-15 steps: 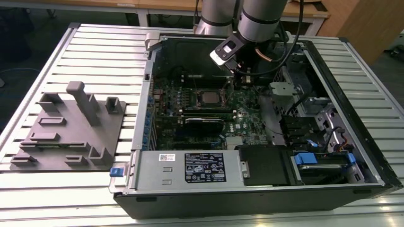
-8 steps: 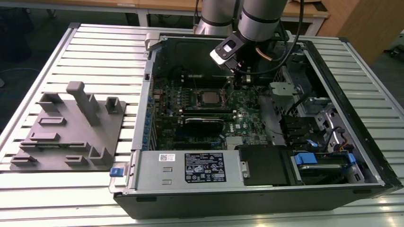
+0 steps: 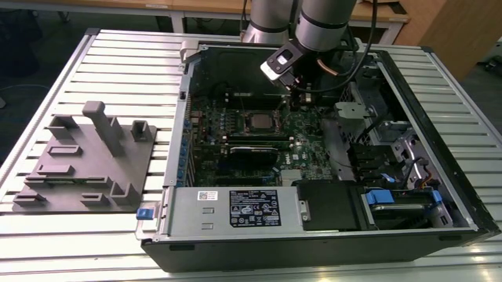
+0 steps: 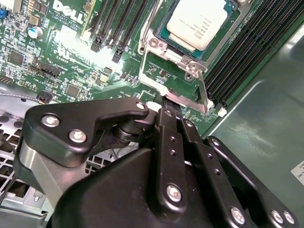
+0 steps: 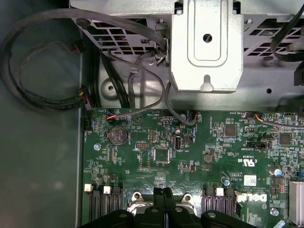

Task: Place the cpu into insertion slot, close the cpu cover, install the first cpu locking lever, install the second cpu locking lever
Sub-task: 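Close the cpu cover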

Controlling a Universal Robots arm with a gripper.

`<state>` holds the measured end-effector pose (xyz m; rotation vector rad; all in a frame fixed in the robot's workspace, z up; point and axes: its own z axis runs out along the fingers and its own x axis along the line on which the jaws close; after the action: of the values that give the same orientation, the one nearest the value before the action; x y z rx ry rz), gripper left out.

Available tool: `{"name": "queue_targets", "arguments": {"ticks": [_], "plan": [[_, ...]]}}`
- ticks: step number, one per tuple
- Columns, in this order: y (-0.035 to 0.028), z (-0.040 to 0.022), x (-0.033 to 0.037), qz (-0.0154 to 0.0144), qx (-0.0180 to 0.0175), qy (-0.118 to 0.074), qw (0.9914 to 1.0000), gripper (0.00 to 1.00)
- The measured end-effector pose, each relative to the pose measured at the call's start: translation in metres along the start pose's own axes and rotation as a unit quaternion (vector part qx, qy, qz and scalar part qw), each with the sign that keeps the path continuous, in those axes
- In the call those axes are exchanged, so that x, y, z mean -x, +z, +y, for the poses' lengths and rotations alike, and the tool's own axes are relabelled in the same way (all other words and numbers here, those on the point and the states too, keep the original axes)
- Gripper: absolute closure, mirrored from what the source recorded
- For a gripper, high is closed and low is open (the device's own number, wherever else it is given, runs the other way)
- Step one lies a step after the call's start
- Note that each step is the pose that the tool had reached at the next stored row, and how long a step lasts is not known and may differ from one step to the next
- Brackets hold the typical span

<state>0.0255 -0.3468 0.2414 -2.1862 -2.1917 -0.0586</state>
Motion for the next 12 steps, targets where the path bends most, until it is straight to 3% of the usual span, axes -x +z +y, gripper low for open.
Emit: {"name": "queue_targets", "arguments": {"ticks": [1,12], "plan": [[0.0024,-0.0045,0.0001,0.0000,0.0000,0.000,1.00000,0.89],[0.0037,-0.0090,0.0002,0.0000,0.0000,0.000,1.00000,0.89]]}}
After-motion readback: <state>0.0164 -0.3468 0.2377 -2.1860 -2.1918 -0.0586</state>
